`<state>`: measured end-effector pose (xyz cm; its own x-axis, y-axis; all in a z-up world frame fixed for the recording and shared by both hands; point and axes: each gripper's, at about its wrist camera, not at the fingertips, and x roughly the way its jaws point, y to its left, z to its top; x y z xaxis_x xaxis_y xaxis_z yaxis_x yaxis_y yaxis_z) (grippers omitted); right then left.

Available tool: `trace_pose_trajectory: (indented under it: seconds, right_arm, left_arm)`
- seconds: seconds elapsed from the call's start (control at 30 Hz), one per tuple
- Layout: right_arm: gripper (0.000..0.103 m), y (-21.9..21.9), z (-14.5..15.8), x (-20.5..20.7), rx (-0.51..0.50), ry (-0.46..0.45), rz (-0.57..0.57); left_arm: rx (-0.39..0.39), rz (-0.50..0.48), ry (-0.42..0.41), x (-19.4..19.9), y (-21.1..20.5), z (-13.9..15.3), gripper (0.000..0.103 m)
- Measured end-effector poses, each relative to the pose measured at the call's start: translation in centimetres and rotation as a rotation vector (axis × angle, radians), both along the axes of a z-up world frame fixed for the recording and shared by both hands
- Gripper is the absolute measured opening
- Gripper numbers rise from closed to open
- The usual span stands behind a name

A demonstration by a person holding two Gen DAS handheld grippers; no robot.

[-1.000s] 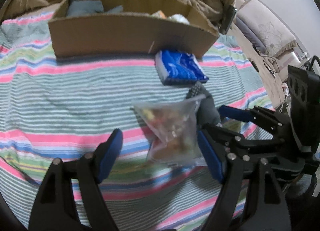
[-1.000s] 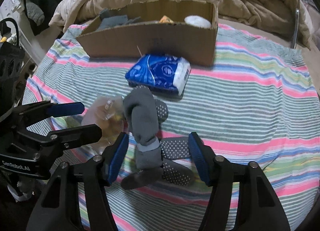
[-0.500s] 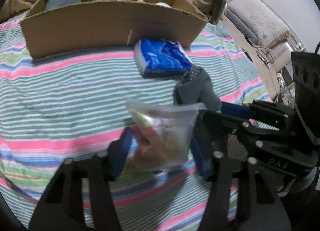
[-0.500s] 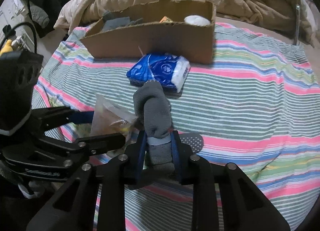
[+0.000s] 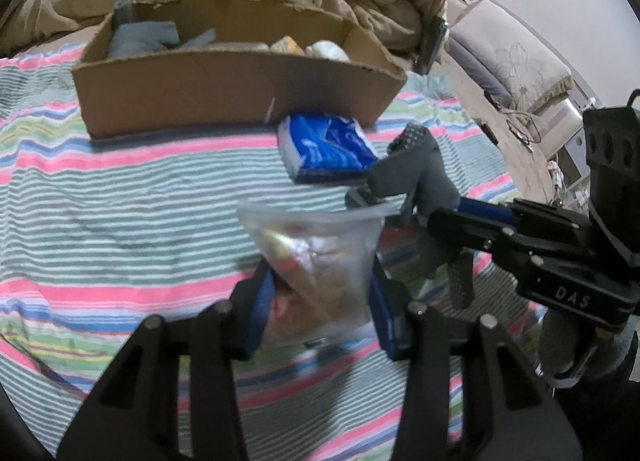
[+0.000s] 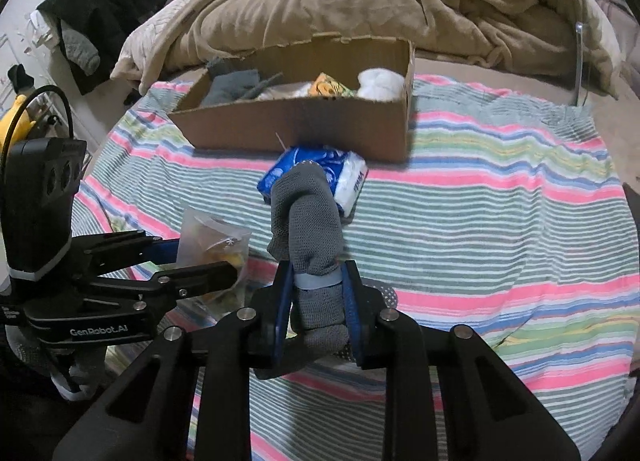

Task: Organize objects
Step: 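Grasp the snack bag with the left tool while the right tool grasps the grey dotted socks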

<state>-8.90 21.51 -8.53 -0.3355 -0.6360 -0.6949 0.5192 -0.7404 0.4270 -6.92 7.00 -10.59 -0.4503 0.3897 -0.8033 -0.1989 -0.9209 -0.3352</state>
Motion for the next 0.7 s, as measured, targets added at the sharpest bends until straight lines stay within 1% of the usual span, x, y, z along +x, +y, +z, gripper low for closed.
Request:
trace_pose_trajectory:
  seconds: [0.37, 0.7]
  right_arm:
    - [0.026, 0.0, 2.7, -0.9, -0.019, 0.066, -0.013]
    - [0.026, -0.7, 5.1, -2.2, -0.013, 0.111, -0.010]
  left_arm:
    - [-0.003, 0.069, 0.060, 0.2, -2.4, 2.8, 0.045]
    - [0.003, 0.092, 0.116, -0.3, -3.6, 5.2, 0.045]
